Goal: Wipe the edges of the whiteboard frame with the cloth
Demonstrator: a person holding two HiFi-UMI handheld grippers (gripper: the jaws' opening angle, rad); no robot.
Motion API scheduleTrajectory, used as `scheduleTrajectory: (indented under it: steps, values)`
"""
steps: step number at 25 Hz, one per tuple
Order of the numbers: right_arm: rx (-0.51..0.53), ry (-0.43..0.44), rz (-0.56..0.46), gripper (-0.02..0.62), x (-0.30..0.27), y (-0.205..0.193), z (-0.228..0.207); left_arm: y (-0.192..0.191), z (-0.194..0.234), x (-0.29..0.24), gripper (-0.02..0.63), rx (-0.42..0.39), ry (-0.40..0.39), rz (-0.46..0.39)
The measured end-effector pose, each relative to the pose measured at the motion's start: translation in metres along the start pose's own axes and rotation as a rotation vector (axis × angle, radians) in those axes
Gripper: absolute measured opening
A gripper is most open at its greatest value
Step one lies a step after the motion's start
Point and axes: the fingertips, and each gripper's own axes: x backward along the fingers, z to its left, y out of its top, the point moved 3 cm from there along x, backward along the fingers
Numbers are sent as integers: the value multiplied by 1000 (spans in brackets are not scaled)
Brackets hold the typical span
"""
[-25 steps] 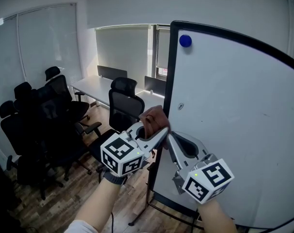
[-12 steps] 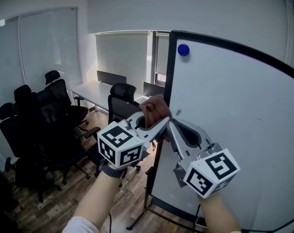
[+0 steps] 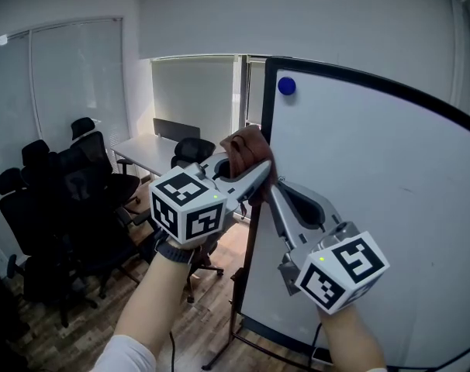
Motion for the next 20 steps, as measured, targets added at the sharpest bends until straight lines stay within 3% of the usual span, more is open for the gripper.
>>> scheduleTrajectory:
  steps: [8,20]
  values:
    - [-2,-8,-10,2,7,-3,2,33,8,-8,64,-36,-24,-32]
    - [-23,0,14,2,2,9,1,33,6,-5,64,22,-8,-66]
